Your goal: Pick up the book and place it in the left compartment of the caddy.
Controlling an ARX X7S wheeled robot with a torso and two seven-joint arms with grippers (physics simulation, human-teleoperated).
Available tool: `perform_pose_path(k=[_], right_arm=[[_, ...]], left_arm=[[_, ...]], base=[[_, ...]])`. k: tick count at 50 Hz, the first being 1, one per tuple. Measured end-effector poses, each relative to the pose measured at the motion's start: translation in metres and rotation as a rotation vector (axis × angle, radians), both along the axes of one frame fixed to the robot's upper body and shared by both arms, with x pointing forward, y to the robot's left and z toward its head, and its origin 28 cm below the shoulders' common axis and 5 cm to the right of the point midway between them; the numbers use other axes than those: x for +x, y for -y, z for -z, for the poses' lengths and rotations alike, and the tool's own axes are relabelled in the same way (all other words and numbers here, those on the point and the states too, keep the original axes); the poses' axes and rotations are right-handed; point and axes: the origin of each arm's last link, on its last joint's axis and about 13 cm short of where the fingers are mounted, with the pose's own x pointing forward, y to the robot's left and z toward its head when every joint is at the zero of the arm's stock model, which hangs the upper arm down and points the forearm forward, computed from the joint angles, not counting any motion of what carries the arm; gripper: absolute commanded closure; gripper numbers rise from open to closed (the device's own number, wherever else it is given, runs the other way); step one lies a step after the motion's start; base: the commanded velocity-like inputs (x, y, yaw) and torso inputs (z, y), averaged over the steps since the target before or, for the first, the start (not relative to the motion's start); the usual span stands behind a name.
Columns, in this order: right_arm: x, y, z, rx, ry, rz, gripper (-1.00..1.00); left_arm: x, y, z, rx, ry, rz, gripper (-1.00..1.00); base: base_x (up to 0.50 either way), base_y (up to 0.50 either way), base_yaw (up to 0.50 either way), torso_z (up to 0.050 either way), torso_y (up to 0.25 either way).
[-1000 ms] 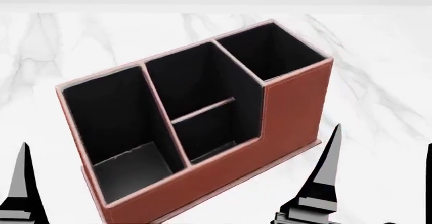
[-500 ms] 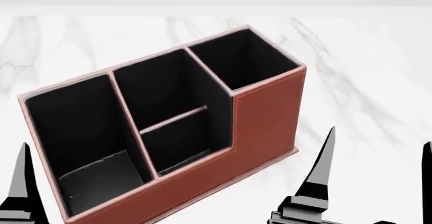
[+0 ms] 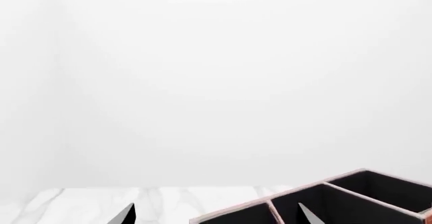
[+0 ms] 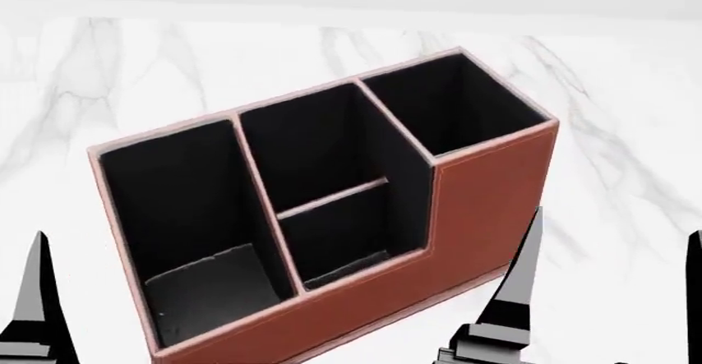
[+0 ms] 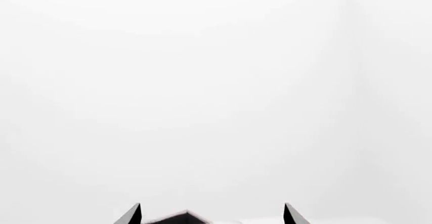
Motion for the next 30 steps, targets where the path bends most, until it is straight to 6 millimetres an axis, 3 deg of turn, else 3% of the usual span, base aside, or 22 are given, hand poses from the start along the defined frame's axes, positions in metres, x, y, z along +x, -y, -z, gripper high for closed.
perform_pose_path(k=[30], right_arm=[[-0.0003,-0.0011,0.0,-0.013,0.004,-0.009,-1.0]], left_arm=[[0.0002,0.0001,0.0003,0.001,0.0,-0.002,-1.0]], base=[[0.0,0.0,0.5,0.0,0.0]])
